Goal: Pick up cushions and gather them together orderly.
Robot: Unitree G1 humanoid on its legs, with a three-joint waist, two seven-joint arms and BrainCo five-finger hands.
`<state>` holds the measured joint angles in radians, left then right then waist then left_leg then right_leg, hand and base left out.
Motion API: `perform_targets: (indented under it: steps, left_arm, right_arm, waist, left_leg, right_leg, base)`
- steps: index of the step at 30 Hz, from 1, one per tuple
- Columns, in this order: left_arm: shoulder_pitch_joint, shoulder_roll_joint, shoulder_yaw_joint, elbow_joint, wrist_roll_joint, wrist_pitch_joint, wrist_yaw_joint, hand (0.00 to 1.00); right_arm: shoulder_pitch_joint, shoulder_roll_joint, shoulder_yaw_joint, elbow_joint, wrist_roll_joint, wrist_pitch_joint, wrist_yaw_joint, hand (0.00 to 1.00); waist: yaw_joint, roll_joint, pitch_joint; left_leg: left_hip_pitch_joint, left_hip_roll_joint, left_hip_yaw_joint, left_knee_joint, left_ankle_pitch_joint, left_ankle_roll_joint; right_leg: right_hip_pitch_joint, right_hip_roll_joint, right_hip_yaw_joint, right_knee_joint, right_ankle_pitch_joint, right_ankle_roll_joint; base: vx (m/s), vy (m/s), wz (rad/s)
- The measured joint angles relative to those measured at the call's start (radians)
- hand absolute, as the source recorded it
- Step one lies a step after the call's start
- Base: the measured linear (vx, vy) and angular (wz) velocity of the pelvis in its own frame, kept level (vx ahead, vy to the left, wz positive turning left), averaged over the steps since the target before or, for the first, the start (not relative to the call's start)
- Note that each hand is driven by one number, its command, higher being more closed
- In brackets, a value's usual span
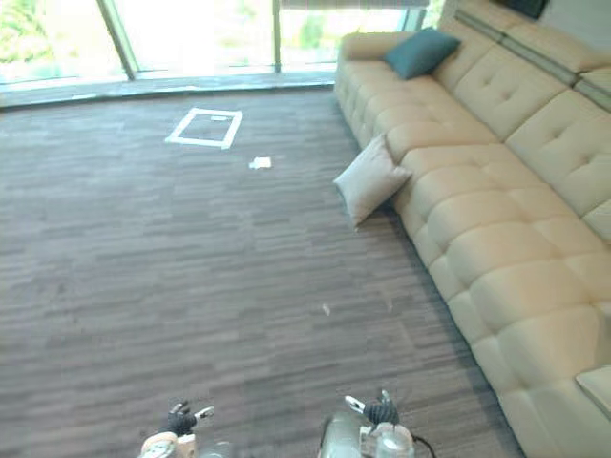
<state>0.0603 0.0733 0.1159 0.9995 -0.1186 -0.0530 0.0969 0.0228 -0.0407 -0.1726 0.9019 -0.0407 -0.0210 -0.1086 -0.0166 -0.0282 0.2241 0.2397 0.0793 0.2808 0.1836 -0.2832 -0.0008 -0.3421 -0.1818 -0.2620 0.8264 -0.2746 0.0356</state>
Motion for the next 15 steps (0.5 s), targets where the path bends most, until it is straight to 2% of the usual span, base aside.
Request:
perform_targets:
  steps: [1,2,3,4,5,6,7,8,9,10,11,12,13,15]
  left_arm:
    - [0.0,0.001,-0.002,0.006,0.0,0.001,0.0,0.0]
    - [0.001,0.005,-0.01,0.01,0.002,0.0,0.0,0.0]
    - [0.005,0.015,-0.018,0.014,0.007,0.001,0.0,0.0]
    - [0.005,0.003,-0.013,0.022,0.013,0.002,0.0,0.0]
    - [0.01,-0.025,0.013,0.023,0.017,-0.003,0.0,0.0]
    - [0.011,-0.05,0.043,0.02,0.028,-0.004,-0.001,0.0]
    - [0.012,-0.055,0.058,0.019,0.037,-0.003,-0.002,0.0]
    - [0.012,-0.061,0.077,0.012,0.039,-0.002,-0.003,0.0]
    - [0.012,-0.069,0.1,0.004,0.039,-0.001,-0.006,0.0]
    - [0.025,-0.082,0.122,-0.022,0.038,-0.002,-0.009,0.0]
    - [0.032,-0.085,0.139,-0.046,0.038,-0.003,-0.012,0.0]
    - [0.034,-0.078,0.142,-0.065,0.038,-0.004,-0.013,0.0]
    - [0.035,-0.073,0.139,-0.08,0.038,-0.005,-0.013,0.0]
    - [0.035,-0.074,0.138,-0.1,0.032,-0.01,-0.014,0.0]
  right_arm:
    - [-0.001,-0.001,-0.001,-0.005,0.0,0.0,0.001,0.0]
    - [-0.001,-0.003,-0.002,-0.009,0.0,0.002,0.001,0.0]
    - [0.004,-0.005,-0.001,-0.009,0.0,0.005,0.003,0.0]
    - [0.008,-0.014,-0.011,-0.014,-0.001,0.006,0.002,0.0]
    - [0.01,-0.034,-0.013,-0.017,-0.003,0.007,0.0,0.0]
    - [0.011,-0.041,-0.023,-0.029,-0.001,0.008,0.001,0.0]
    - [0.012,-0.043,-0.023,-0.034,-0.001,0.012,0.001,0.0]
    - [0.013,-0.043,-0.023,-0.046,-0.001,0.015,0.0,0.0]
    - [0.018,-0.043,-0.022,-0.057,-0.001,0.017,-0.001,0.0]
    - [0.026,-0.036,-0.015,-0.058,0.001,0.02,-0.003,0.0]
    - [0.032,-0.024,-0.008,-0.058,0.002,0.021,-0.004,0.0]
    - [0.043,-0.002,-0.007,-0.057,0.004,0.021,-0.004,0.0]
    - [0.053,0.01,0.0,-0.058,0.004,0.024,-0.004,0.0]
    - [0.056,0.008,0.007,-0.053,0.004,0.029,-0.005,0.0]
  waist:
    - [-0.003,-0.001,0.001]
    - [-0.008,-0.005,0.002]
    - [-0.018,-0.016,0.007]
    - [-0.025,0.004,0.007]
    - [-0.017,0.036,0.0]
    - [-0.02,0.051,0.003]
    - [-0.024,0.06,-0.002]
    - [-0.033,0.074,0.003]
    - [-0.034,0.085,0.008]
    - [-0.027,0.09,0.013]
    - [-0.022,0.091,0.014]
    - [-0.01,0.076,0.019]
    - [0.003,0.06,0.016]
    - [0.014,0.06,0.016]
  left_leg:
    - [0.028,0.008,-0.001,-0.02,0.0,0.0]
    - [0.058,0.011,-0.008,-0.04,-0.001,-0.001]
    - [0.096,0.001,-0.026,-0.055,-0.009,-0.015]
    - [0.134,0.024,-0.047,-0.061,-0.014,-0.026]
    - [0.143,0.047,-0.045,-0.04,0.005,-0.059]
    - [0.131,0.058,-0.067,0.041,0.033,-0.103]
    - [0.093,0.073,-0.087,0.135,0.045,-0.123]
    - [0.015,0.107,-0.131,0.328,0.091,-0.149]
    - [-0.057,0.137,-0.173,0.506,0.165,-0.178]
    - [-0.153,0.184,-0.183,0.747,0.166,-0.2]
    - [-0.204,0.211,-0.17,0.863,0.151,-0.189]
    - [-0.261,0.226,-0.139,0.939,0.124,-0.169]
    - [-0.338,0.226,-0.09,0.945,0.1,-0.141]
    - [-0.436,0.219,-0.037,0.859,0.076,-0.123]
  right_leg:
    - [-0.022,0.016,-0.017,-0.137,0.026,-0.003]
    - [-0.026,0.033,-0.015,-0.296,0.084,0.0]
    - [-0.002,0.047,0.007,-0.453,0.23,-0.014]
    - [0.009,0.068,0.02,-0.403,0.265,-0.088]
    - [-0.005,0.078,0.024,-0.333,0.198,-0.095]
    - [-0.006,0.073,0.017,-0.256,0.124,-0.109]
    - [0.003,0.076,0.008,-0.241,0.092,-0.11]
    - [0.044,0.089,-0.004,-0.247,0.059,-0.119]
    - [0.093,0.109,-0.009,-0.274,0.044,-0.124]
    - [0.183,0.148,-0.013,-0.326,0.025,-0.132]
    - [0.247,0.166,-0.013,-0.361,0.015,-0.139]
    - [0.321,0.171,-0.01,-0.4,-0.001,-0.137]
    - [0.392,0.17,0.002,-0.452,-0.027,-0.138]
    - [0.462,0.172,0.016,-0.516,-0.036,-0.122]
  base:
    - [0.7,-0.187,0.29]
    - [0.6,-0.198,0.47]
    - [0.64,-0.217,0.5]
    - [0.64,-0.207,0.25]
    - [0.75,-0.256,0.0]
    - [0.59,-0.224,-0.1]
    - [0.57,-0.251,0.06]
    - [0.45,-0.194,0.1]
    - [0.66,-0.242,0.01]
    - [0.54,-0.166,-0.09]
    - [0.62,-0.171,-0.14]
    - [0.47,-0.118,-0.11]
    - [0.44,-0.11,-0.1]
    - [0.42,-0.049,-0.15]
